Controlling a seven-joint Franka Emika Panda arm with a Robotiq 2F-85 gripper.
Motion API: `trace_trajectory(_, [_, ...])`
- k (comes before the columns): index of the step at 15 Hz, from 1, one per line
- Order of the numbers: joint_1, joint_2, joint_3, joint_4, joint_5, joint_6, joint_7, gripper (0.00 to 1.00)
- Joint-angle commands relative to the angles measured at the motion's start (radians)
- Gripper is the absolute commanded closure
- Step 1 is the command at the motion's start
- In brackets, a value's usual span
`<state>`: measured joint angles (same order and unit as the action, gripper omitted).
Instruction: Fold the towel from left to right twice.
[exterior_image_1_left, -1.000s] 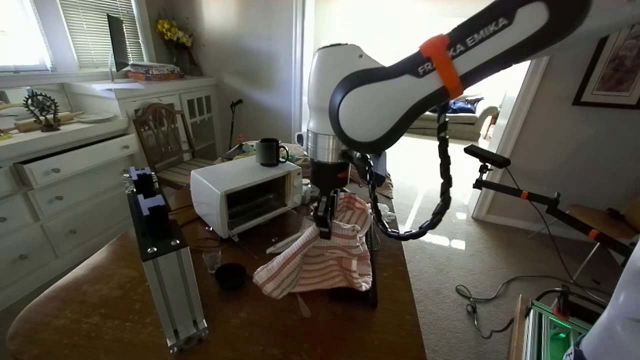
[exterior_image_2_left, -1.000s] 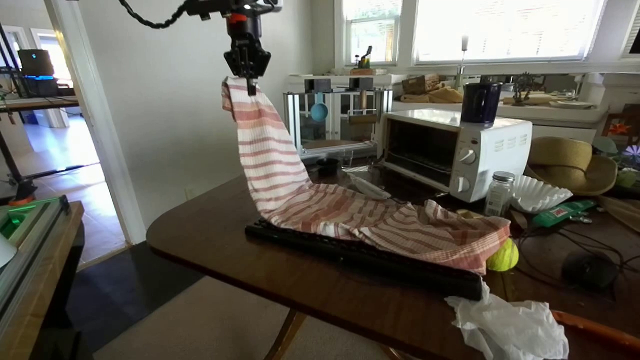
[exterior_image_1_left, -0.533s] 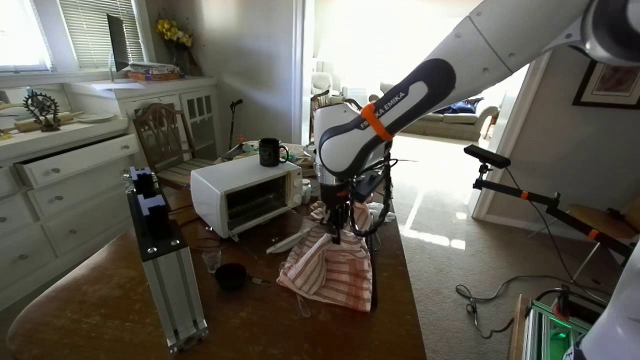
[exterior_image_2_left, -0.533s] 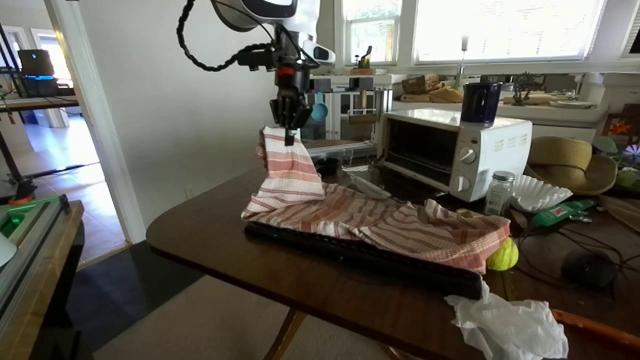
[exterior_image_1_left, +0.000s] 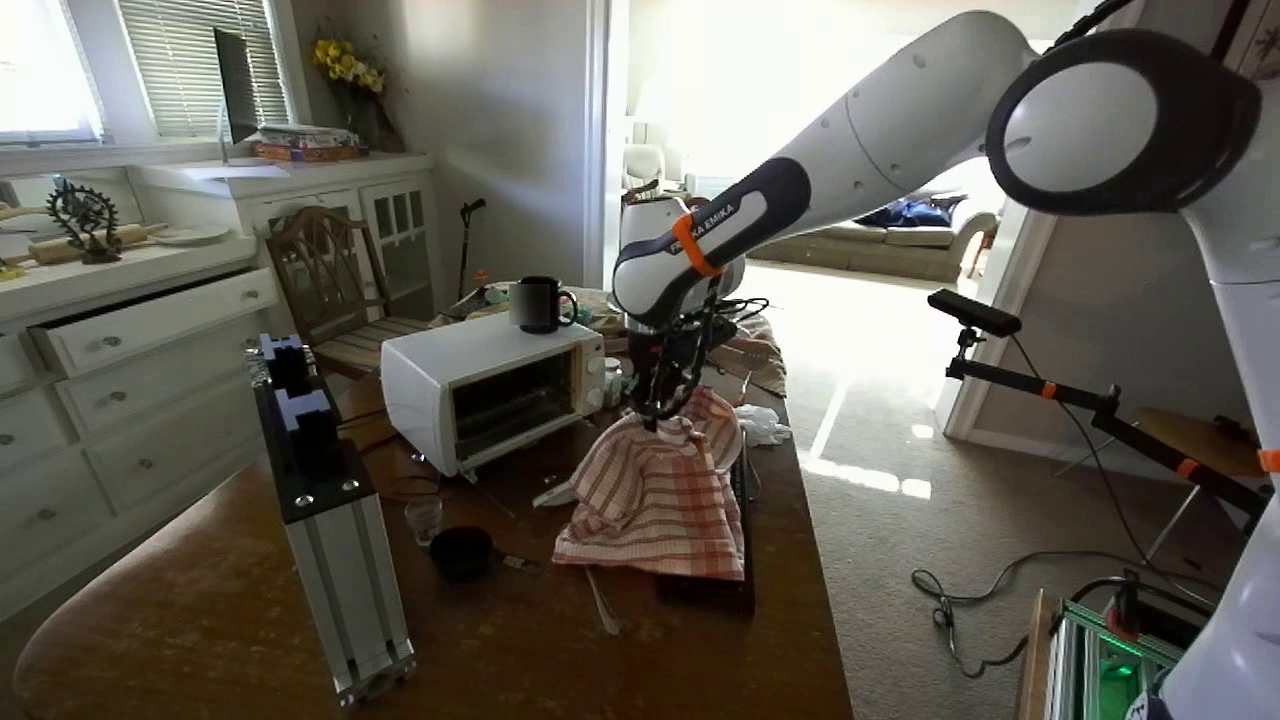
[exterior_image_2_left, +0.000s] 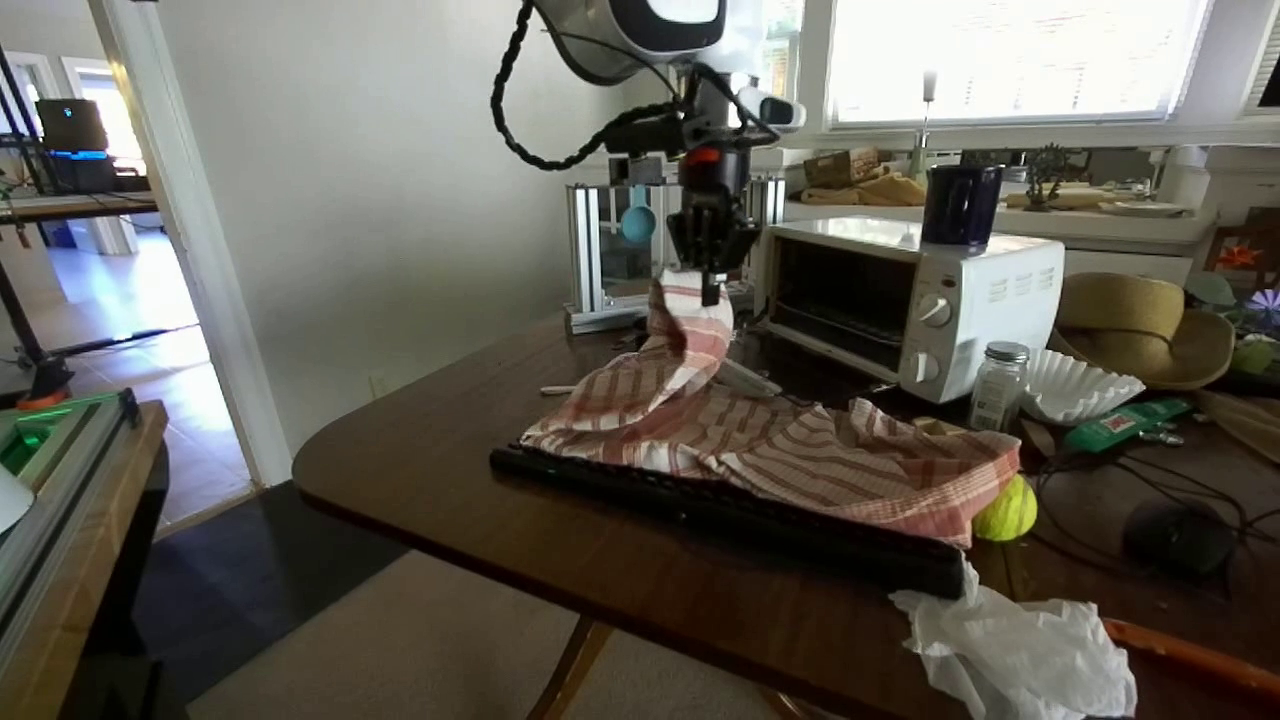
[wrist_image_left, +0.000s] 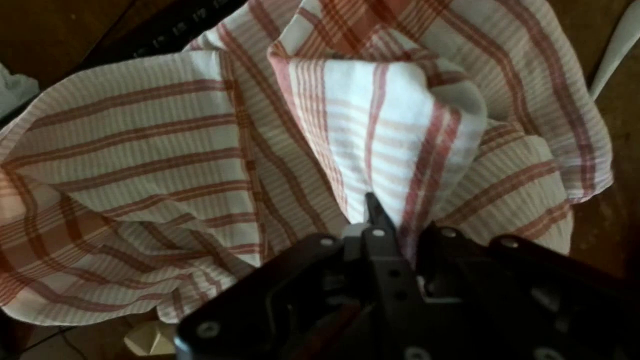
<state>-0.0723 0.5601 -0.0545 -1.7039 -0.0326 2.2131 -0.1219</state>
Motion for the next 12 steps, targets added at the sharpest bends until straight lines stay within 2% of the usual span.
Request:
trace_trajectory(1, [-0.024,0.136,-0.037,0.215,-0.041,-0.087,0.013,0.97])
trace_trajectory(5, [-0.050,0.231,-0.105,0.364,-0.097,-0.165,0.048,0.97])
trace_trajectory(8, [-0.080,0.282,-0.130,0.448,-0.115,-0.243,0.050,0.97])
trace_trajectory(12, [-0.110,0.361,-0.152,0.539,-0.126,-0.231,0.091,0.97])
